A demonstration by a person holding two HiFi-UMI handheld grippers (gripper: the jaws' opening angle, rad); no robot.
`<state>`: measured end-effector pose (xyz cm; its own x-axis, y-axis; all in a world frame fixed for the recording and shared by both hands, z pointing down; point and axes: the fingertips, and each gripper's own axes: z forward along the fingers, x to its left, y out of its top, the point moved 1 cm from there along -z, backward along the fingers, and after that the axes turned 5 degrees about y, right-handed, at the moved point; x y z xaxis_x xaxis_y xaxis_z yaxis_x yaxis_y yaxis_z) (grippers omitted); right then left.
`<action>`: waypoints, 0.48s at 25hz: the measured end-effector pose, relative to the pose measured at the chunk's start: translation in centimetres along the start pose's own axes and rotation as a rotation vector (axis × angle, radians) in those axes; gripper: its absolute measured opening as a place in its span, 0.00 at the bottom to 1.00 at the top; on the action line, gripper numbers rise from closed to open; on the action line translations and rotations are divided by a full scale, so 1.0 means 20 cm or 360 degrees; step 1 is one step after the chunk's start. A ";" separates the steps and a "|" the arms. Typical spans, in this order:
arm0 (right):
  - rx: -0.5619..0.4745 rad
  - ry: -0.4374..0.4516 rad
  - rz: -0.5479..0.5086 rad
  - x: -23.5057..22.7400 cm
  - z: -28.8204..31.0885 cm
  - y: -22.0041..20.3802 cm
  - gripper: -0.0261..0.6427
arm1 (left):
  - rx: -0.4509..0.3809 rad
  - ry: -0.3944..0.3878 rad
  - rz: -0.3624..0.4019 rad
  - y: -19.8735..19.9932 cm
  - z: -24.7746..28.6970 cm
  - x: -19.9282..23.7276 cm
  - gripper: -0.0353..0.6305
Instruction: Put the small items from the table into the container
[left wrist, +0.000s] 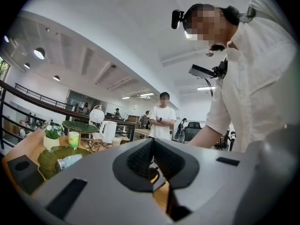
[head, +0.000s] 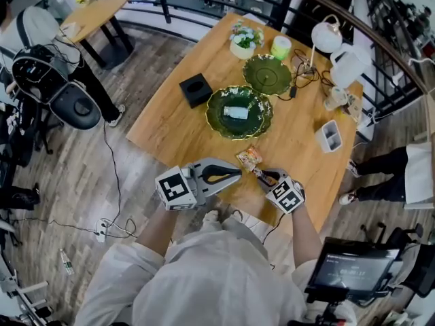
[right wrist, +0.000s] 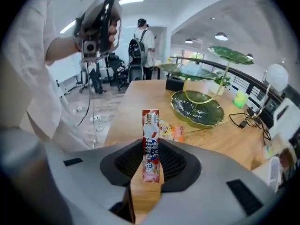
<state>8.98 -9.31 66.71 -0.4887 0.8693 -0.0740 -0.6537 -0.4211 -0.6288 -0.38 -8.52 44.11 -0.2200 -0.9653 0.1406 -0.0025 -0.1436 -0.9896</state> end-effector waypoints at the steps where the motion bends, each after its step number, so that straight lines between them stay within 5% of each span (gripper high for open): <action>1: -0.0096 -0.0018 0.0066 -0.01 -0.04 0.05 0.20 | -0.0002 -0.0006 0.0002 0.00 0.01 -0.01 0.06; 6: -0.0481 -0.0088 0.0265 -0.11 -0.24 0.27 0.20 | -0.0019 -0.0017 0.0009 0.03 0.03 -0.02 0.06; 12: -0.0761 -0.0191 0.0214 -0.27 -0.51 0.57 0.20 | -0.0029 0.0007 0.0014 0.04 0.03 -0.02 0.06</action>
<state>10.03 -16.12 52.01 -0.6318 0.7677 -0.1067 -0.2569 -0.3373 -0.9057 0.21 -8.46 43.26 -0.2245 -0.9656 0.1315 -0.0185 -0.1307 -0.9912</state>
